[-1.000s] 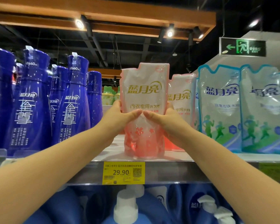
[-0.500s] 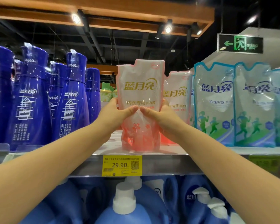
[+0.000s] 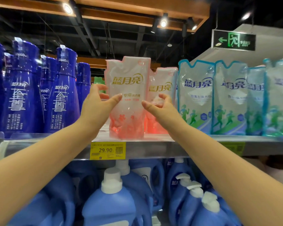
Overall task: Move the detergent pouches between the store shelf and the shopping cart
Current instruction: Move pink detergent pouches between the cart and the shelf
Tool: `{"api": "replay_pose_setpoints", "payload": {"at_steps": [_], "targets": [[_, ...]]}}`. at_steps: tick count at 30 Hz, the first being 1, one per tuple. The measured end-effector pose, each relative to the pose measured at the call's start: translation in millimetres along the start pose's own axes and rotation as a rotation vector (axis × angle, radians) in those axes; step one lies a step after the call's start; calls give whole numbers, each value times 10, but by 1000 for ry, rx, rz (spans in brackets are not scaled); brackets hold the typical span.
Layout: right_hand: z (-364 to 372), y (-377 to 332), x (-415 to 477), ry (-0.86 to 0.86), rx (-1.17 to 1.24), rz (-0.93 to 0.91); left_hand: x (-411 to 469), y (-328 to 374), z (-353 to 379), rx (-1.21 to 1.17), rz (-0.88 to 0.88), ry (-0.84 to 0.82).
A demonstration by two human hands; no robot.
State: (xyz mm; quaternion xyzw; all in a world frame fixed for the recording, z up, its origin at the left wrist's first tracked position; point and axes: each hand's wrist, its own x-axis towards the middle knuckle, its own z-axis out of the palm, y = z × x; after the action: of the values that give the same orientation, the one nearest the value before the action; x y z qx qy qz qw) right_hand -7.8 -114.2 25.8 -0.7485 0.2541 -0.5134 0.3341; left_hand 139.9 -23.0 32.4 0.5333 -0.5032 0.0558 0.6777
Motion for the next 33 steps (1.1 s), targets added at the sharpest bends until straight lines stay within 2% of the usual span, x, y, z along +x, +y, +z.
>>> {"api": "replay_pose_setpoints", "payload": {"at_steps": [6,13,18,23,27,33], "targets": [[-814,12,-912,67,-158,-56,-686,557,520,-82,100,-54],[-2276,90,-2064,225,-208,-8,-1915,1400,1802,-297,137,-323],[-3469,153,-2878,389,-418,27,-2830,2115,2848,-469,149,-548],[-4658,365,-3657,562,-662,117,-3749,2728,3990,-624,214,-771],[-5627,668,-4236,711,-792,233,-4492,3190,4993,-765,194,-949],[-7036,1067,-5006,940,-911,488,-5544,3893,6515,-934,174,-1257]]}}
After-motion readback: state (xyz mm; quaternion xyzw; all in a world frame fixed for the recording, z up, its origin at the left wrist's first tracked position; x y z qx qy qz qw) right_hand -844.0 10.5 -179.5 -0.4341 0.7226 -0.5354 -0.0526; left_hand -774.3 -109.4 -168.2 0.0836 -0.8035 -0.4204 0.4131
